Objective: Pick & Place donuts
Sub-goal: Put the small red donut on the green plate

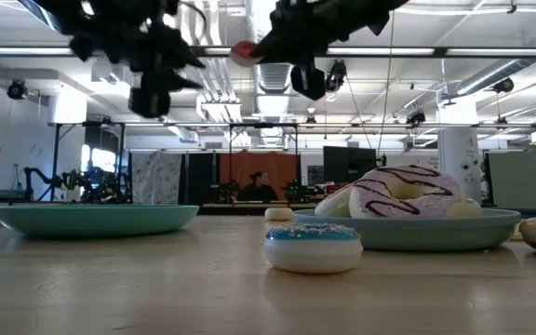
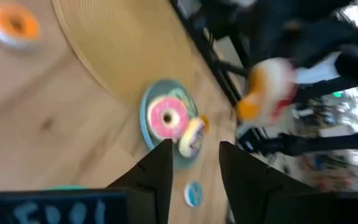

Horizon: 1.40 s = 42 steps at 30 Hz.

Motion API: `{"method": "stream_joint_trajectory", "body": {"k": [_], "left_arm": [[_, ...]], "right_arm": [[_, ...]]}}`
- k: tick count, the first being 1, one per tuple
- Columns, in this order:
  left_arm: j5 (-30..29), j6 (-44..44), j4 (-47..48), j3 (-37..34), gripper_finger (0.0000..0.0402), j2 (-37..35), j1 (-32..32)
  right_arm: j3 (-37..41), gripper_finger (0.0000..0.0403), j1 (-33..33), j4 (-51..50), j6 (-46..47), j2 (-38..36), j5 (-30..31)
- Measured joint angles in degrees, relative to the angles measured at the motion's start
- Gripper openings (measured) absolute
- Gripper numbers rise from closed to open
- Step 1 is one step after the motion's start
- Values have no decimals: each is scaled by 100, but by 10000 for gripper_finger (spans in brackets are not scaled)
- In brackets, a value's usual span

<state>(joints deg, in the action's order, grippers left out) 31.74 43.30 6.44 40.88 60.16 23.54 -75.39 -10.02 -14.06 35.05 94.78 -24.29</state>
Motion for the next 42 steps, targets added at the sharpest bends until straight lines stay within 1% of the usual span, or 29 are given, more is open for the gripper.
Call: {"method": "stream_joint_trajectory", "body": {"k": [4,6,9,11,15,19,22,24,27,32,33,35,38,42], "left_arm": [[-679,-227,-3,2,105,-819,-198],[-1087,-290,-14,9,105,-1191,-271],[-1555,-312,18,9,105,-1647,-311],[-1728,-312,105,9,105,-1865,-309],[-1996,-290,446,8,105,-2137,-309],[-2148,-243,768,7,105,-2249,-314],[-2187,-218,809,7,105,-2273,-314],[-2200,-192,807,7,105,-2275,-314],[-2200,-189,826,7,105,-2277,-314],[-2200,-275,886,7,105,-2293,-316],[-2200,-288,926,7,105,-2293,-316],[-2201,-351,1001,7,105,-2290,-318],[-2203,-477,1086,7,105,-2284,-318],[-2203,-493,1214,7,105,-2282,-318]], "right_arm": [[115,13,-36,246,560,317,-40],[89,13,-55,531,759,633,-245],[-85,13,-55,1104,1134,1201,-752],[-300,13,-38,1326,1347,1575,-949],[-790,13,-32,1305,1611,2317,-1358],[-1275,13,50,1277,1829,2964,-1926],[-1639,13,184,1248,1916,3382,-2153],[-1916,13,274,1052,1919,3658,-2244],[-2386,13,401,392,1770,3999,-2137],[-3151,16,536,-1145,967,4337,-1293],[-3304,20,538,-1425,783,4369,-1172],[-3584,32,529,-1944,478,4452,-1114],[-3933,56,529,-2235,249,4583,-965],[-4183,87,544,-2270,220,4621,-729]]}}
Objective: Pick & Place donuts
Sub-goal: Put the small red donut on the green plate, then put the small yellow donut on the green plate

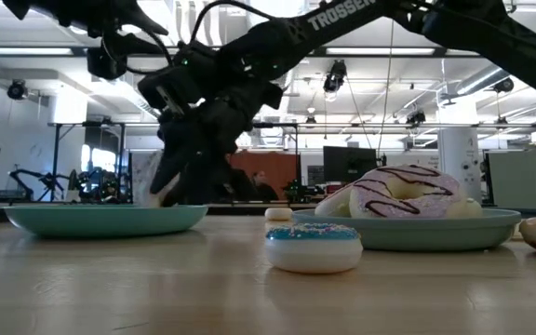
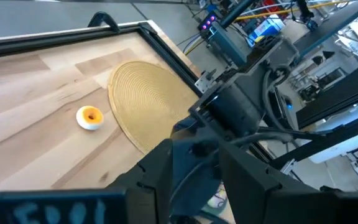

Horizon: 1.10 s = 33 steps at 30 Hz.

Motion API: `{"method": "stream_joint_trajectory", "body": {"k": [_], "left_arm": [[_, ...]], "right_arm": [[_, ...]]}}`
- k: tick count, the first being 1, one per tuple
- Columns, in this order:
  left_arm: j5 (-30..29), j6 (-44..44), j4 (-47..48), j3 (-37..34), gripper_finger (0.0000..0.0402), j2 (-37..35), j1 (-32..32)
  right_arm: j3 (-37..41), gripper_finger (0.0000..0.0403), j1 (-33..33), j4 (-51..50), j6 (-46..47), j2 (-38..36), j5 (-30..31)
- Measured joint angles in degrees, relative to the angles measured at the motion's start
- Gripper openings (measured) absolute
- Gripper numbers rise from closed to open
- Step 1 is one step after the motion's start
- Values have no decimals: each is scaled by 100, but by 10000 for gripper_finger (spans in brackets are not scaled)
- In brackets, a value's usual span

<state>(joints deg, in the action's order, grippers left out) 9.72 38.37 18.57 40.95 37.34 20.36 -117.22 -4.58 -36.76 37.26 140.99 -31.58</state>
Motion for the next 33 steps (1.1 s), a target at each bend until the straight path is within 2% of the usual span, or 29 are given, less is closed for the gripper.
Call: {"method": "stream_joint_trajectory", "body": {"k": [6,13,17,23,30,33], "left_arm": [[0,-146,137,0,105,-15,0],[-2,-280,336,0,105,-20,0],[-212,-261,876,0,105,-11,0],[-445,-247,1153,-2,105,9,2],[-444,-225,1180,0,105,42,0],[-444,-164,1236,-2,105,39,0]], "right_arm": [[-237,120,-13,-531,-152,-3,187],[-476,144,-7,-1608,-990,-81,1193],[-486,155,-7,-1640,-1487,-419,1794],[-472,162,-99,-1663,-1757,-765,1979],[-423,162,-410,-2399,-2112,-1131,3695],[-243,162,-760,-2776,-2134,-1135,4014]]}}
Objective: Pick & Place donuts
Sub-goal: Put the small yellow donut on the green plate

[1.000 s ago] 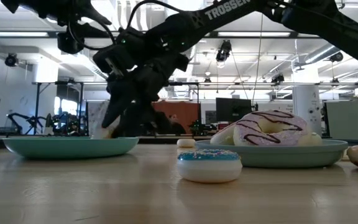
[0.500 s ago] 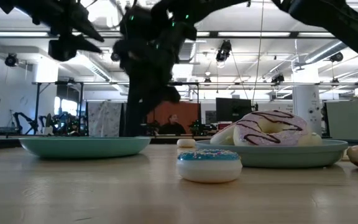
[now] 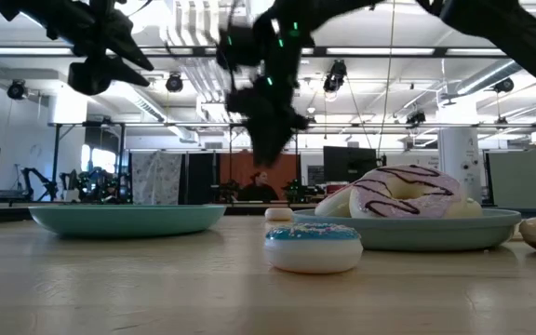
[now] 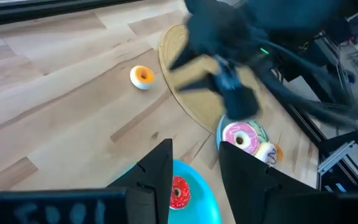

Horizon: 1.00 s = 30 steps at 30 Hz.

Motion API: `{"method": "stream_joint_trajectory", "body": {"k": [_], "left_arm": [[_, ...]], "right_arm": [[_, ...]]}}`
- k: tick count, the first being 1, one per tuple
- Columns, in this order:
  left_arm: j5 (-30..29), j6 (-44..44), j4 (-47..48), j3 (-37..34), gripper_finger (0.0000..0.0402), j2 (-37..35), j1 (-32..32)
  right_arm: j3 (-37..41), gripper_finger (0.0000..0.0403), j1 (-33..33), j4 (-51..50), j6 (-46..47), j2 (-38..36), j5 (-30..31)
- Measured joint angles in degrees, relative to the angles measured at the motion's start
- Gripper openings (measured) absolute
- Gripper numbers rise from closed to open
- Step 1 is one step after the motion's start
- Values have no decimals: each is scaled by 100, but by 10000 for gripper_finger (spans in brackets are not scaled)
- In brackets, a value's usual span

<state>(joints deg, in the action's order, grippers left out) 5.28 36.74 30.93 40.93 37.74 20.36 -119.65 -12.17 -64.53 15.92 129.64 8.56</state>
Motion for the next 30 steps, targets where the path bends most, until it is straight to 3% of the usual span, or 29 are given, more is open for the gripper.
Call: {"method": "stream_joint_trajectory", "body": {"k": [6,17,30], "left_arm": [[0,129,20,2,105,6,0],[-2,257,5,1,105,80,0],[-35,421,-12,2,105,107,0]], "right_arm": [[659,162,-801,10,257,73,-821],[1074,160,-1088,858,337,46,-907],[1552,156,-1276,1160,361,147,-1239]]}}
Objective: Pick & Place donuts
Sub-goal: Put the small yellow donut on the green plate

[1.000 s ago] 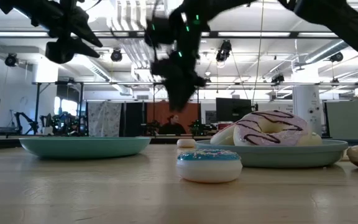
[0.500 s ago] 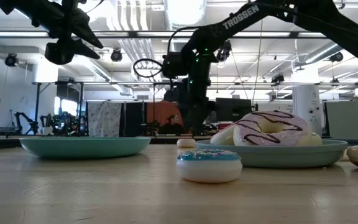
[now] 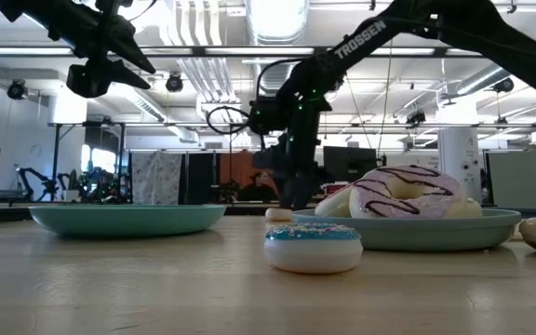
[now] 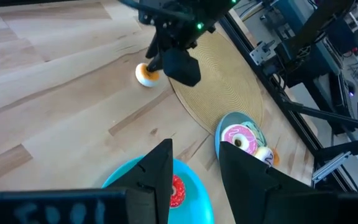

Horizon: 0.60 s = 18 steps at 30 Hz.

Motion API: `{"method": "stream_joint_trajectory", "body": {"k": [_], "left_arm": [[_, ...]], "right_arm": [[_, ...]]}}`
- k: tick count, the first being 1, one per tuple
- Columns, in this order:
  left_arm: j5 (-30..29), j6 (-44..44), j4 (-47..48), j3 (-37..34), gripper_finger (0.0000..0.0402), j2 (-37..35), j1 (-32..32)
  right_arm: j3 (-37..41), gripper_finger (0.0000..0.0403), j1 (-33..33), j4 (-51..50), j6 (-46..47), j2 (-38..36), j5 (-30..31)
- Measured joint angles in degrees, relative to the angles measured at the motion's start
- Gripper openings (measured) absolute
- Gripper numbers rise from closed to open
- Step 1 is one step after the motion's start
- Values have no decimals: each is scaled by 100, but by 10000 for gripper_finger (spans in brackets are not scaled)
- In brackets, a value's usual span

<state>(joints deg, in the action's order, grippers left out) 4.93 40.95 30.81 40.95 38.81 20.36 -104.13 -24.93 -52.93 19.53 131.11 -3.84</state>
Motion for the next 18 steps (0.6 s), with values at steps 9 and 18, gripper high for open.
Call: {"method": "stream_joint_trajectory", "body": {"k": [9,18], "left_arm": [[-11,29,4,-1,105,0,0],[-13,7,4,-2,105,0,0]], "right_arm": [[-304,144,64,-14,9,74,-758],[-402,128,112,-83,106,72,-901]]}}
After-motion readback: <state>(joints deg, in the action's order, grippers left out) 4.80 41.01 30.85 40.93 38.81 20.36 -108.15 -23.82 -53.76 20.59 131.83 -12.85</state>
